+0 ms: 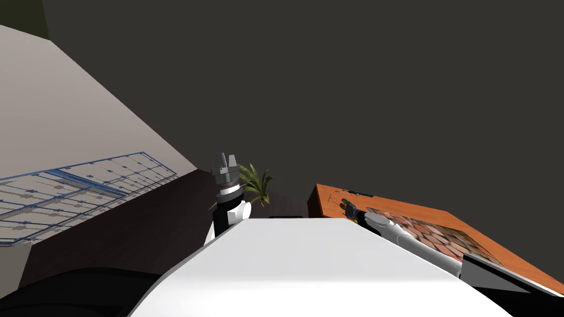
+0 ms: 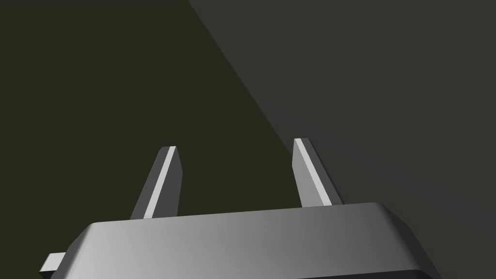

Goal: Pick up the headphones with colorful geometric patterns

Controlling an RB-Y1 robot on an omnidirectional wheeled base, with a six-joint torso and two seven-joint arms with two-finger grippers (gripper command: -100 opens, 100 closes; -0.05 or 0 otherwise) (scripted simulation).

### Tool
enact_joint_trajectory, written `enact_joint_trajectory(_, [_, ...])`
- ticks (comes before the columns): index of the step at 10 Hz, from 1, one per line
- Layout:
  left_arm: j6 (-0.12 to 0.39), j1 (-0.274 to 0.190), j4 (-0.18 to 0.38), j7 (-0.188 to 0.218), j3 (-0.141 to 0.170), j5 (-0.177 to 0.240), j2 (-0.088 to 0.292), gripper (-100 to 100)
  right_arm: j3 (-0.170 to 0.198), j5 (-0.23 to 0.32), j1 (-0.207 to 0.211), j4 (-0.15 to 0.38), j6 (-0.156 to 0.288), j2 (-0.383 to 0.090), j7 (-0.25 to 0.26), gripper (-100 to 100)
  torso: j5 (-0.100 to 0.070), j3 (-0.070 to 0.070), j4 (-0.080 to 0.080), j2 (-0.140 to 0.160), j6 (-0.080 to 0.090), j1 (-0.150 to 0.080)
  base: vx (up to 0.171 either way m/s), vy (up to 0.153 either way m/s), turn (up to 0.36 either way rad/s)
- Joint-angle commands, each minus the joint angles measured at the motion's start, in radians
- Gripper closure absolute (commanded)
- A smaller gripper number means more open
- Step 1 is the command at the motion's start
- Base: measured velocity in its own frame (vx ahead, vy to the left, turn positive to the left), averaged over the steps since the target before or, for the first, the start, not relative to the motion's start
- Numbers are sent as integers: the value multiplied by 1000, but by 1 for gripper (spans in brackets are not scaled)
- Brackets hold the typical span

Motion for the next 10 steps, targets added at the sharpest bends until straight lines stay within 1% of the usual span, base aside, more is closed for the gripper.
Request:
enact_joint_trajectory(1, [0,0,0,0,0,0,0,0,-13,3,26,28,8,-15,29,-100,0,0,0,0,0,0,96,38,-121])
enact_joint_trajectory(2, [0,0,0,0,0,0,0,0,-20,5,2,39,-9,3,25,-100,0,0,0,0,1,1,50,25,-42])
enact_joint_trajectory(3, [0,0,0,0,0,0,0,0,-22,6,2,45,-11,3,32,0,0,1,0,2,0,0,8,4,8])
enact_joint_trajectory(4, [0,0,0,0,0,0,0,0,-34,-11,3,51,-17,13,66,-100,0,3,1,4,0,-1,27,-5,-45])
enact_joint_trajectory(5, [0,0,0,0,0,0,0,0,-45,-27,5,58,-24,22,94,-100,0,3,1,4,0,-2,47,-8,-60])
enact_joint_trajectory(6, [0,0,0,0,0,0,0,0,-45,-27,5,58,-24,22,102,-100,-1,2,1,3,0,-2,38,-7,-24])
enact_joint_trajectory(8, [0,0,0,0,0,0,0,0,-69,-59,8,72,-36,41,165,-100,-1,2,1,4,0,-2,42,-5,-51])
enact_joint_trajectory(9, [0,0,0,0,0,0,0,0,-69,-59,8,72,-36,41,173,-100,-1,2,1,3,0,-2,39,-6,-26])
enact_joint_trajectory(10, [0,0,0,0,0,0,0,0,-81,-75,9,80,-43,51,208,-100,-1,2,1,4,0,-2,34,-7,-34])
